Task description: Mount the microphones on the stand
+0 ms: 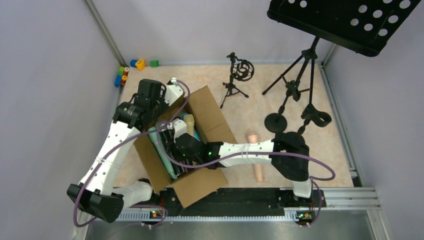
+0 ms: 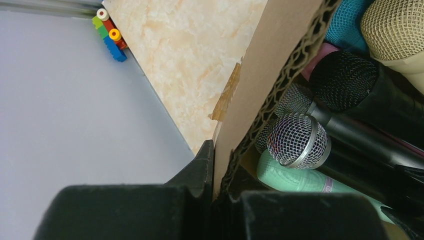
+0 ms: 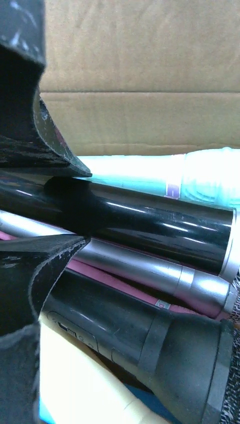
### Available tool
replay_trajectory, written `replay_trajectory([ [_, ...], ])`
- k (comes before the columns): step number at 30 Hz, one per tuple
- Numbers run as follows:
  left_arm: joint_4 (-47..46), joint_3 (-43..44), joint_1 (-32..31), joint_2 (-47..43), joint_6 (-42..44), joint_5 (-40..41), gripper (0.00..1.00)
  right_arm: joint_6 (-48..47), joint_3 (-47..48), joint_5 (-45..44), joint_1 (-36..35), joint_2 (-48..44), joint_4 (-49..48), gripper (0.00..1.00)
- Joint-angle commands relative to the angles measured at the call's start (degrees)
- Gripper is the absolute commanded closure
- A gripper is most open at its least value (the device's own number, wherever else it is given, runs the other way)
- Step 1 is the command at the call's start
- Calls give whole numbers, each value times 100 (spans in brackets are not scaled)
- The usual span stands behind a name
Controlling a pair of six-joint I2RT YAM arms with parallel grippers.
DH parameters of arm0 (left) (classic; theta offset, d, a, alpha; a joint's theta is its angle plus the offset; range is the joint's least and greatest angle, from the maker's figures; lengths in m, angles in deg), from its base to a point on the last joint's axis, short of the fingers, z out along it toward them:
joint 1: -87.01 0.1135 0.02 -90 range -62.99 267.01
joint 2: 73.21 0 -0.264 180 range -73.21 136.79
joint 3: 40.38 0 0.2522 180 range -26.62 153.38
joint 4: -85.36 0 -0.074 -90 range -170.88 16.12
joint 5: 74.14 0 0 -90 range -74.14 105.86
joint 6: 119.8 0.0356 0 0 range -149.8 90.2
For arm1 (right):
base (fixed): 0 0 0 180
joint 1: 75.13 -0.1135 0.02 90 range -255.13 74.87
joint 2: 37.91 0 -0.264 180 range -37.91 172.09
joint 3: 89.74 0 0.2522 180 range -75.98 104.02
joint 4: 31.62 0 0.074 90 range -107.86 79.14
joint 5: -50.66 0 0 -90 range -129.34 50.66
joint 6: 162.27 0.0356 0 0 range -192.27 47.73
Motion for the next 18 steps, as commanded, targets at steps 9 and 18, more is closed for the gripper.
replay_trajectory([
  [9,-939,351,-18,-209,-94,24,100,93,-1709,116,84,-2192,-221,96],
  [18,-769,439,-2,-103,-62,15,100,143,-2759,-576,100,-4548,869,100],
])
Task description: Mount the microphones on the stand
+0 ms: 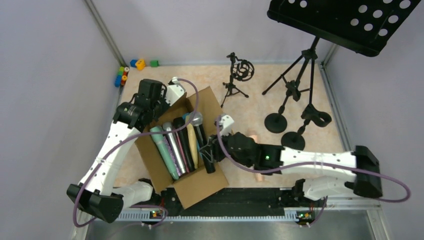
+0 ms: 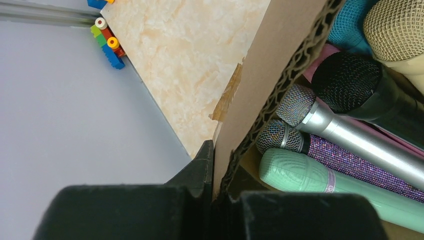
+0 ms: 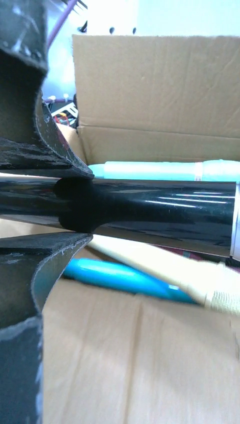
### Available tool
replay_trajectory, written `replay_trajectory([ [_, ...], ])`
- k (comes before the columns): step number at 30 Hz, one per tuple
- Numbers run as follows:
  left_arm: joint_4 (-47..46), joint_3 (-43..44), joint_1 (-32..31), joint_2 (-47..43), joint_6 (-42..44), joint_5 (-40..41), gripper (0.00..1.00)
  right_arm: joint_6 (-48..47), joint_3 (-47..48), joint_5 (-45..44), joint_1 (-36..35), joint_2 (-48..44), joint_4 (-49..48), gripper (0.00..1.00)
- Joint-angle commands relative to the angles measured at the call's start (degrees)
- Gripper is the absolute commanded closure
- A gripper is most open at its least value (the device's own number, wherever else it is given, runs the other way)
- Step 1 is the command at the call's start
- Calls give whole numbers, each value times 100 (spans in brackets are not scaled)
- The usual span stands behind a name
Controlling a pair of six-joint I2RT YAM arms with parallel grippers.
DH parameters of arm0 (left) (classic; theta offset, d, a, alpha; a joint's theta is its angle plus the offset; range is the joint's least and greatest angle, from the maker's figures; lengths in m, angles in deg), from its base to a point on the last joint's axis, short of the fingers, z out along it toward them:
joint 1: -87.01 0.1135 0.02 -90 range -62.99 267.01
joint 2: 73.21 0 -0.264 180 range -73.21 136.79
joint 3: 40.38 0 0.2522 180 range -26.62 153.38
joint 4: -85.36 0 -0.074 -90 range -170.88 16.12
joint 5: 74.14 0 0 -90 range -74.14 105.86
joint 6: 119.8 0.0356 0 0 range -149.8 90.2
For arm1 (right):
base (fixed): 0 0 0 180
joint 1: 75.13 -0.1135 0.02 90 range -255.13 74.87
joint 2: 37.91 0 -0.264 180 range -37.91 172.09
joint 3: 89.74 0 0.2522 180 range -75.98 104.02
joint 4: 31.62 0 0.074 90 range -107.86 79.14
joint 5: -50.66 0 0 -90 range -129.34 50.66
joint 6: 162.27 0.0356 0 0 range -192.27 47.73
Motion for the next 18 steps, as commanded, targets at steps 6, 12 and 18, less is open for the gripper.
replay_trajectory([
  [6,-844,315,19,-130,-121,-37,100,574,-703,-1133,413,-1952,1771,100],
  [12,-781,578,16,-97,-210,-118,100,1072,-977,-878,889,-1755,2045,100],
  [18,-785,580,17,-234,-111,-108,100,1213,-1116,-583,1258,-1124,1689,100],
])
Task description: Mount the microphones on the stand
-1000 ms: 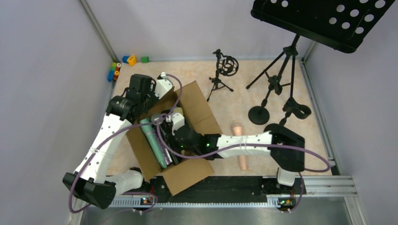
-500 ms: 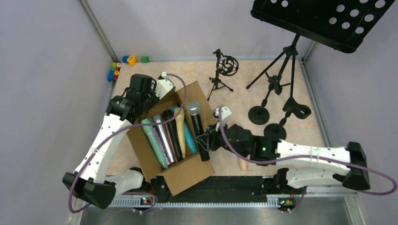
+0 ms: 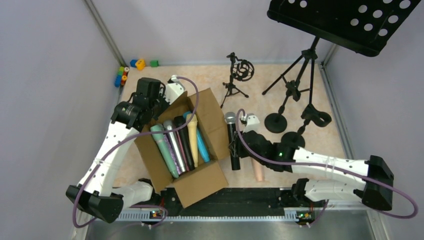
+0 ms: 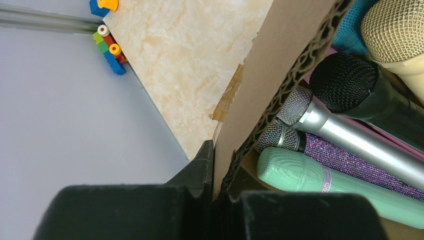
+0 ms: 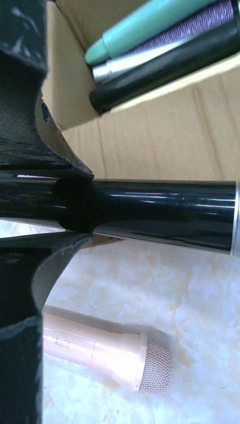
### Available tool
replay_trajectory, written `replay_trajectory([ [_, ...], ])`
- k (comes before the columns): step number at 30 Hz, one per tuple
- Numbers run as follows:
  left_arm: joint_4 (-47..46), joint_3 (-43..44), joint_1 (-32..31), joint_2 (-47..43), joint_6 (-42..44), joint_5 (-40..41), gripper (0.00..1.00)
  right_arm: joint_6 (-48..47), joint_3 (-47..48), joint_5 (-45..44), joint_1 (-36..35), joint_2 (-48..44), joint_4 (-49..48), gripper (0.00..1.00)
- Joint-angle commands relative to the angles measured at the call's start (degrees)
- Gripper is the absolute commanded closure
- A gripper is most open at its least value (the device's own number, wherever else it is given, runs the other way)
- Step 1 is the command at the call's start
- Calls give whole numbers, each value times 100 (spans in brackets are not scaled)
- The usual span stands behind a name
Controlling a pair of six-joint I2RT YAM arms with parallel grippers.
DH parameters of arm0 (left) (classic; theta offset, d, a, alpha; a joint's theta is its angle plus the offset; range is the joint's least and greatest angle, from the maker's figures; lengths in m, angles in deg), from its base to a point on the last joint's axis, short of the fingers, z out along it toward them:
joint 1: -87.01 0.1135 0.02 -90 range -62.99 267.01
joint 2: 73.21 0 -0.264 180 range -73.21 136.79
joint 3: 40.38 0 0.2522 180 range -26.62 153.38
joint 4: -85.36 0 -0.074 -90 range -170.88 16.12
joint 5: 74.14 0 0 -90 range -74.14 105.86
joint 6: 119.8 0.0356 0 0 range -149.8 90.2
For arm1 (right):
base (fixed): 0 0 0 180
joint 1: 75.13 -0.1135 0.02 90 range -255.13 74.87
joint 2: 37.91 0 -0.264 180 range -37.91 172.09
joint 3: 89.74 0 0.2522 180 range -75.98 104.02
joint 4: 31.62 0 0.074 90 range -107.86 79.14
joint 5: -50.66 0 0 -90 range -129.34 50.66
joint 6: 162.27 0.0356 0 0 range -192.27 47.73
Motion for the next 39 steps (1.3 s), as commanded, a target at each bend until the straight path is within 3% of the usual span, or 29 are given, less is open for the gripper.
replay_trajectory([
  [1,-837,387,13,-245,-79,34,100,270,-123,387,490,397,-321,100],
  [5,-825,366,5,-215,-116,42,100,430,-191,967,1063,1061,-440,100],
  [12,-900,246,14,-200,-169,29,100,305,55,1384,1121,2050,-620,100],
  [18,-842,348,6,-154,-206,-29,100,186,5,1398,1121,2300,-653,100],
  [20,-874,323,6,-161,-202,-10,100,170,-15,1438,1127,2304,-615,90],
  [24,-847,363,11,-140,-207,25,100,112,176,1761,1158,2247,-413,58],
  [27,-858,424,5,-144,-233,-9,100,63,254,1682,1157,1898,-280,45],
  [39,-825,435,12,-263,-241,132,100,-601,1761,531,1084,616,1142,39],
])
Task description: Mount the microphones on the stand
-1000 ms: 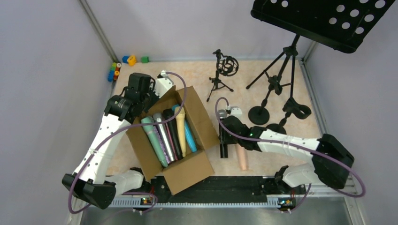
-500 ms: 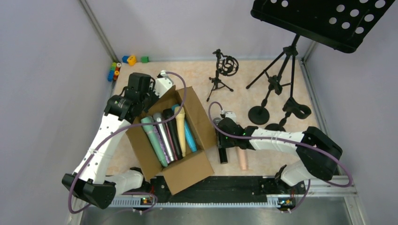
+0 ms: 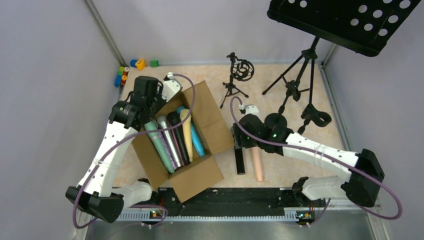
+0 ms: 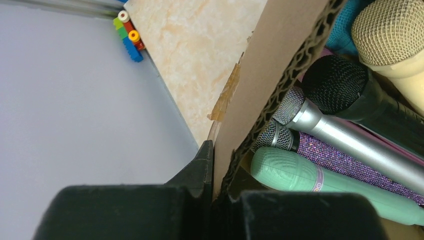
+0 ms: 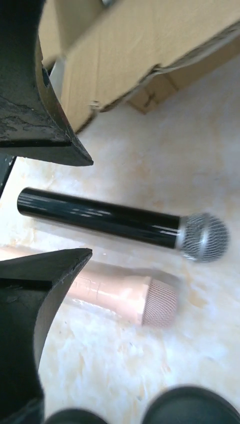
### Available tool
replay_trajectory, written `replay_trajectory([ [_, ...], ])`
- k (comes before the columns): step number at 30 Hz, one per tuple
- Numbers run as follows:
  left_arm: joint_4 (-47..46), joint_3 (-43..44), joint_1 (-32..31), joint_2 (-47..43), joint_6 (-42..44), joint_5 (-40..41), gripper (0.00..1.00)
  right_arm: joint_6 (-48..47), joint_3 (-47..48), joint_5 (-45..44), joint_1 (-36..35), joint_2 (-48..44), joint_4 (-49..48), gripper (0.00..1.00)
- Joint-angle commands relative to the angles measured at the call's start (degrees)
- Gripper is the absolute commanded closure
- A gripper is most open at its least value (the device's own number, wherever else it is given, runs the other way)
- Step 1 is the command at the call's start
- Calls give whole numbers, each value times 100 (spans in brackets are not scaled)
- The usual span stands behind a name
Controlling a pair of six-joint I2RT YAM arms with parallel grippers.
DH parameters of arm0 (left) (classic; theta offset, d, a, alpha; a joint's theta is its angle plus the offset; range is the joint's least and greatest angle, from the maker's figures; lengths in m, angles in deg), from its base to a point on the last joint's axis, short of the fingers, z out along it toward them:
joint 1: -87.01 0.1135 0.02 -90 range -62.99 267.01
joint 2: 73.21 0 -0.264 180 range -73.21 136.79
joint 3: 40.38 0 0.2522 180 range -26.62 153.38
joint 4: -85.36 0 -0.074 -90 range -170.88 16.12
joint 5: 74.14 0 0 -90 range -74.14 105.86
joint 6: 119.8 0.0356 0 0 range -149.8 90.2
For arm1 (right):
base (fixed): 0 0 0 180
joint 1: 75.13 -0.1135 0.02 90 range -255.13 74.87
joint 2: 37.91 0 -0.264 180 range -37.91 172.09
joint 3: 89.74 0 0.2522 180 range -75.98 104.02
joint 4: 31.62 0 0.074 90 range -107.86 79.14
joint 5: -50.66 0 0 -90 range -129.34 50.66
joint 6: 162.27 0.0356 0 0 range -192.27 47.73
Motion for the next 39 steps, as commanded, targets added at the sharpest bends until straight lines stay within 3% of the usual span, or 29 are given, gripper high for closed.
replay_trajectory([
  [1,-833,293,-37,-279,-213,-153,100,-233,1155,-492,-171,-557,16,38],
  [7,-800,352,-36,-254,-215,-197,100,-359,2267,-1060,-1277,-87,88,35],
  [14,-786,273,-43,-251,-202,-186,100,-721,2334,-2191,-2673,89,-532,33],
  [16,-796,249,-40,-256,-199,-188,100,-850,2367,-2007,-2885,232,-771,32],
  [25,-814,293,-41,-238,-266,-238,100,-1409,1785,426,-2643,1682,-3130,39],
  [33,-784,326,-38,-239,-278,-275,100,-778,1742,1357,-1928,2743,-4548,40],
  [39,-750,326,-42,-212,-305,-285,100,-790,1880,1417,-1816,3224,-5113,41],
])
